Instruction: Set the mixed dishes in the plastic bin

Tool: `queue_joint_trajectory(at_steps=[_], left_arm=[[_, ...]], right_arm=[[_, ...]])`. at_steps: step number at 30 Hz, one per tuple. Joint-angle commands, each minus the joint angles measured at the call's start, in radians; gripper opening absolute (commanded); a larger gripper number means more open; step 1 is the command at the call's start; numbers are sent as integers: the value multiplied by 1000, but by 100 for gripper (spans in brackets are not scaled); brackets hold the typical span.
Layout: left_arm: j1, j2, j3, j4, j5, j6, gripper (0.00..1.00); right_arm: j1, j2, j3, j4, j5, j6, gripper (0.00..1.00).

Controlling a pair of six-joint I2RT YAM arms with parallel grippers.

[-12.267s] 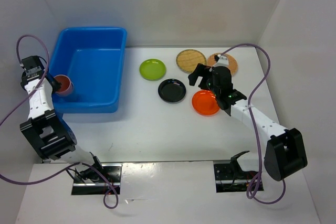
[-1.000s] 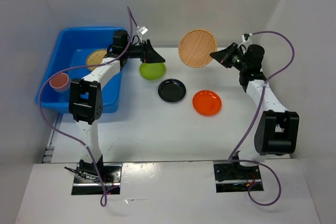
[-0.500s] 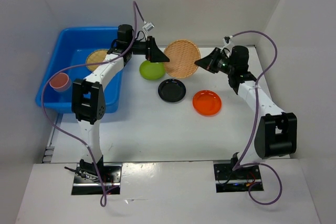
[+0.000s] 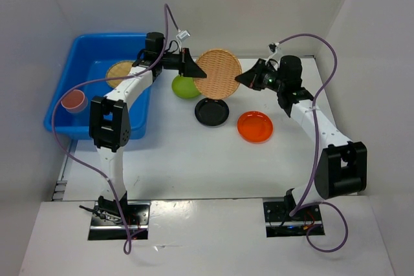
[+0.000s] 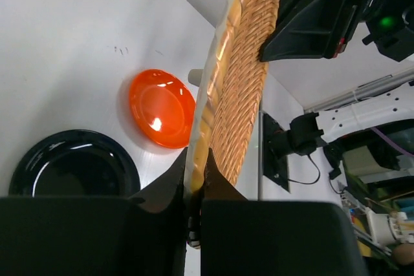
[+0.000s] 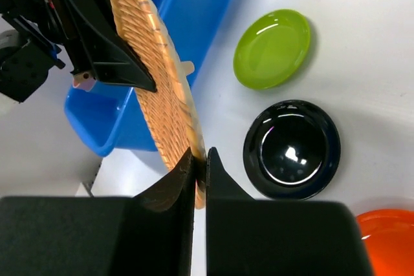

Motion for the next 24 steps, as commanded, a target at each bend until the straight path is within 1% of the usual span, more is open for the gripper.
queue_joint_trajectory(at_steps=[1,3,4,5,7,8,9,10,11,12,13,14,15,17,18,19,20,22,23,24], left_arm=[[-5,-32,-8,85,-98,51,0],[-5,-57,-32,125,-121,8,0],[-5,-77,-44,159,-133,-8,0],[-5,-87,-55,159,-177,-23,0],[27,-116,-64,172,-225,-66,0],[43,-127,-64,162,-274,-78,0],[59,-141,-64,162,-303,-107,0],[99,-176,-78,162,-343,-129,0],[125,-198,-95,162,-395,-153,0],[153,-221,-148,181,-504,-179,0],[182,-273,-184,204,-555,-243,0],[243,-297,-221,227,-604,-276,0],[274,-343,-292,271,-702,-343,0],[357,-382,-354,297,-802,-400,0],[380,-412,-382,312,-896,-429,0],[400,-423,-411,334,-932,-487,0],[434,-433,-476,360,-960,-517,0],[469,-442,-532,415,-1050,-602,0],[469,-442,-567,425,-1113,-629,0],[484,-442,-581,441,-1127,-646,0]], right_arm=[[8,-32,69,65,-2,33,7],[8,-23,69,75,31,33,10],[17,-23,60,75,45,33,15],[17,-14,59,61,61,33,34],[17,-14,59,29,133,22,53],[17,-14,40,20,165,22,68],[17,-29,30,19,235,22,74],[17,-41,20,4,280,34,80],[17,-73,-6,4,324,34,93],[17,-94,-22,4,407,46,97],[17,-113,-40,-5,442,56,97],[17,-133,-83,-5,475,66,98],[17,-172,-104,-5,527,76,98],[6,-212,-164,-17,567,76,98],[6,-212,-181,-27,622,76,98],[-3,-227,-212,-51,648,89,98],[-3,-227,-229,-62,671,100,98],[-41,-252,-279,-83,702,138,98],[-51,-268,-299,-83,713,154,98],[-61,-279,-340,-83,713,154,98]])
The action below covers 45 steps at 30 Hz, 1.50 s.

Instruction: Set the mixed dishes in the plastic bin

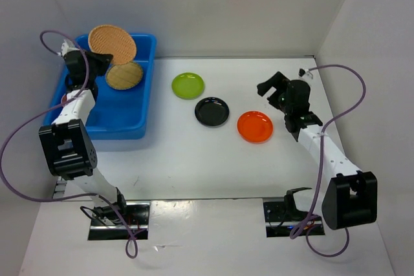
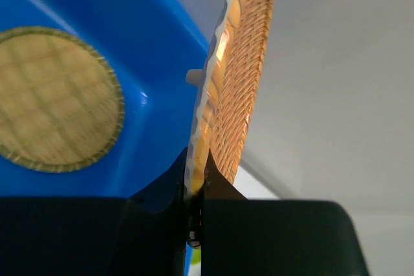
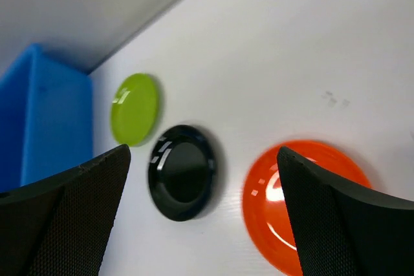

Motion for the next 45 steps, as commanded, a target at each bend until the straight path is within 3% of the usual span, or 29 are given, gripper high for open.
queue_joint_trajectory(at_steps=[1,11,17,22,24,26,29,38,41,43,45], left_arm=[[-16,-12,-52,146,-157,-159,0],[-7,245,47,100,-181,-265,1],[-36,343,89,89,-237,-265,2],[-45,408,111,63,-237,-294,14],[-45,408,111,63,-237,-294,43],[-45,408,111,37,-237,-283,82],[-45,359,111,-15,-235,-216,100],[-128,85,82,-139,-274,146,100],[-178,13,140,-280,-274,291,100],[-197,-24,151,-281,-185,351,100],[-208,-89,127,-281,-66,413,100]], right_arm=[[-46,-49,-86,-44,107,52,98],[-172,-190,-201,-136,157,203,100],[-183,-280,-245,-246,191,263,100],[-183,-253,-245,-298,163,286,100],[-183,-196,-245,-309,124,286,100],[-183,-123,-223,-321,104,276,100],[-183,-14,-157,-366,79,227,100],[-183,146,-103,-438,50,125,100],[-183,172,-103,-429,16,103,100],[-174,195,-113,-420,5,92,100],[-174,204,-139,-372,-30,80,93]])
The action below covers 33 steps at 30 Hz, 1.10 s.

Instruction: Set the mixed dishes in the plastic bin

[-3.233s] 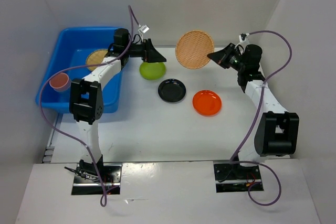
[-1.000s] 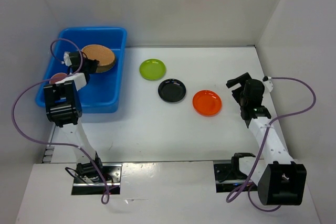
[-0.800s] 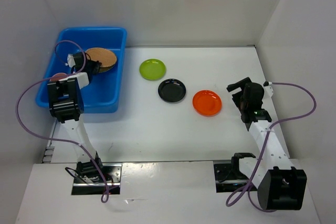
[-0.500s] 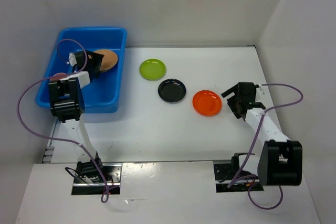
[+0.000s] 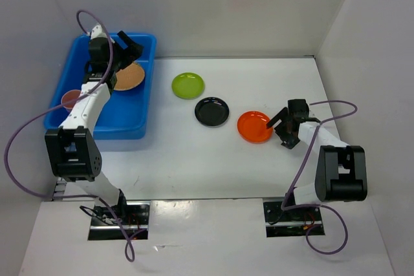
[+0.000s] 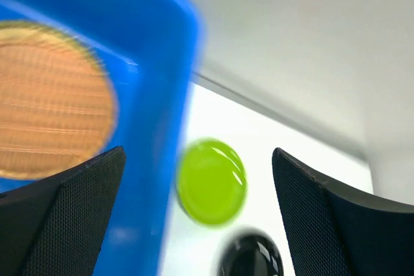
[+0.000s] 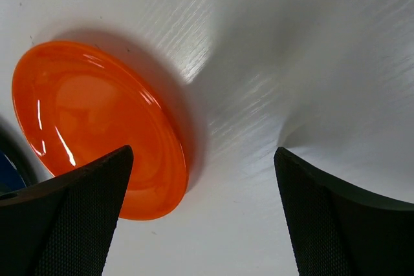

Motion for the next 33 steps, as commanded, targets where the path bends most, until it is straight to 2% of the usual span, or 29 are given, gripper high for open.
queue_joint_trajectory(at_steps=[1,3,7,12,13,16,19,20,23,29,33], left_arm=[[-16,-101,-2,-35,183,191,100],[-25,-159,-13,-45,264,234,100],[-35,-224,-4,-93,433,265,100],[-55,-310,-62,-81,517,266,100],[-65,-334,-86,-81,518,266,100],[-65,-380,-119,-90,518,278,100],[-74,-417,-155,-90,507,279,100],[-74,-417,-180,-76,521,265,100],[-84,-431,-231,-7,567,243,100],[-132,-333,-240,-30,629,234,100],[-187,-214,-219,-4,746,234,100]], right_arm=[[5,17,4,47,-71,-35,93],[14,17,-8,87,-87,-52,93],[14,17,-19,132,-107,-80,83],[23,109,6,161,-142,-101,68],[23,144,20,170,-151,-101,61],[42,180,49,150,-136,-111,50],[42,189,61,150,-126,-111,35],[42,189,61,150,-126,-111,20],[42,189,61,141,-117,-111,0],[52,108,41,120,-140,-101,0],[95,-100,63,63,-137,-101,0]])
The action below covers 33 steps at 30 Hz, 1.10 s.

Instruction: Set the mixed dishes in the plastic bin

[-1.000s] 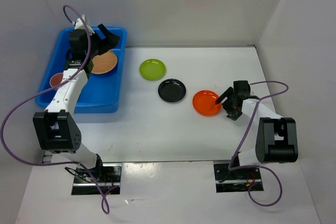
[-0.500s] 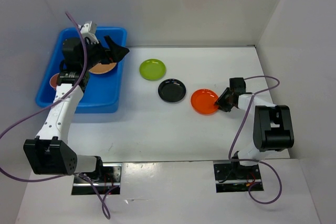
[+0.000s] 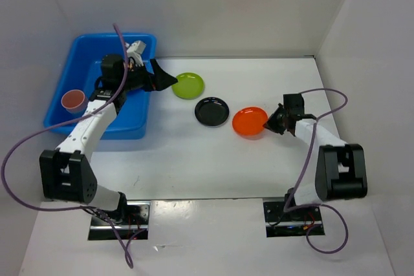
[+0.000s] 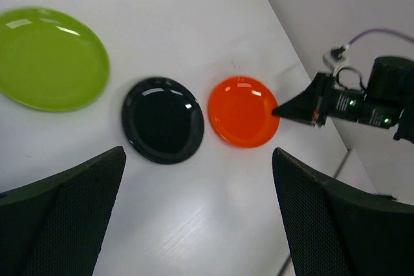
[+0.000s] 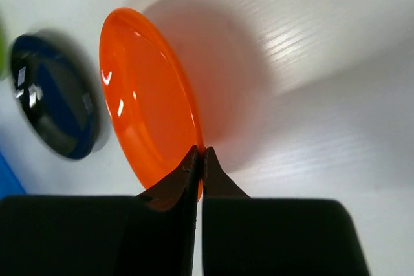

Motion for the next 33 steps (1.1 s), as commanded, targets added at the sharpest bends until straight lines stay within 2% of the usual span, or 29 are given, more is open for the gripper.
queue_joint_trajectory(at_steps=[1,4,6,8,10,15,30,33], left_arm=[[-46,89,31,60,150,6,100],[-73,199,92,73,284,29,100],[-91,284,135,105,389,12,100],[-115,350,157,178,451,-32,100],[-142,394,213,170,483,-24,100],[-201,430,296,119,495,16,100],[-324,589,372,51,440,62,100],[-347,609,381,63,468,62,93]], right_arm=[[66,-187,28,-67,55,-26,0],[112,-339,28,-53,78,-51,0],[121,-413,28,-29,42,-61,0],[121,-445,37,-18,-14,-75,0],[121,-481,38,-18,-41,-75,0],[130,-514,59,-9,-61,-93,0],[149,-487,77,33,-143,-103,0],[149,-475,77,42,-143,-112,0]])
